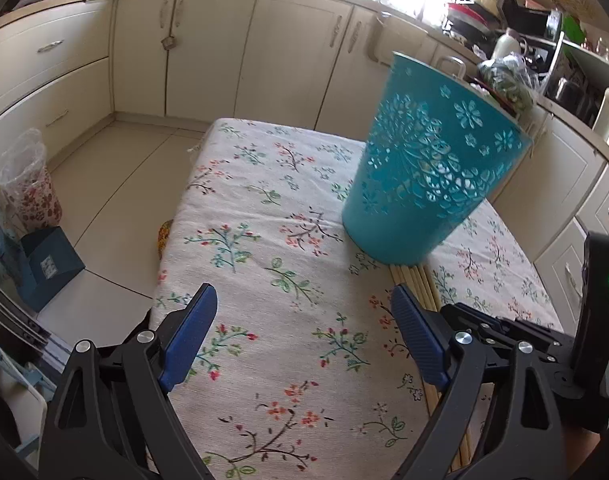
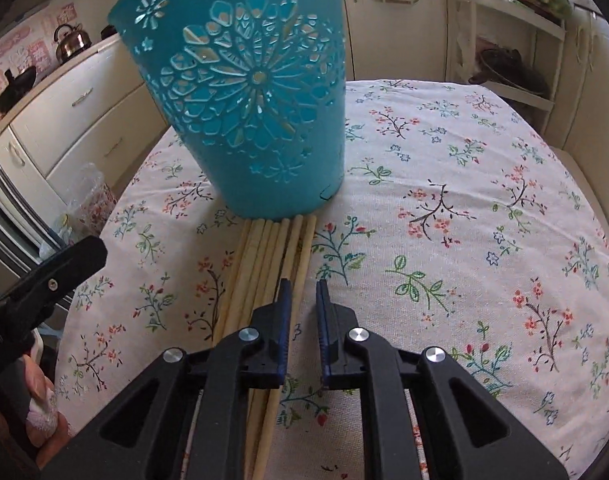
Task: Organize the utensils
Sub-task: 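Move the left gripper back to the sticks and grasp another stick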
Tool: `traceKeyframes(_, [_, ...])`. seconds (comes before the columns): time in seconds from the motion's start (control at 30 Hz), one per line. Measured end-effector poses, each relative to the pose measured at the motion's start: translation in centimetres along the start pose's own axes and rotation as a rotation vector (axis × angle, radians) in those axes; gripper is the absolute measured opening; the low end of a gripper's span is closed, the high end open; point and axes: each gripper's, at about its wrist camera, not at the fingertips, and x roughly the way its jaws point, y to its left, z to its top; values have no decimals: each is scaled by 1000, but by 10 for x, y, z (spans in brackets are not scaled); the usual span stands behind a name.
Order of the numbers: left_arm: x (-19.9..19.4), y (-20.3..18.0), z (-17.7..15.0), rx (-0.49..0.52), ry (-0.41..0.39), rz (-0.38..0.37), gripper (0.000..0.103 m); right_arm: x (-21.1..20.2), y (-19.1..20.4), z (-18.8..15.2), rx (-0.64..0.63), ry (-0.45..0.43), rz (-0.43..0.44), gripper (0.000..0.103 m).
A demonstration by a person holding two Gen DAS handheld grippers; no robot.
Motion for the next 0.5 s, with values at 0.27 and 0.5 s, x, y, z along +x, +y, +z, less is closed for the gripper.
traceKeyframes(0.27, [28,-39,-4,119,124,32,85,-11,-25,-4,4,34,-13,12])
traceKeyframes(0.5, [47,-58,-5,167,182,101,85,-13,-37,-8,84,23,48,12])
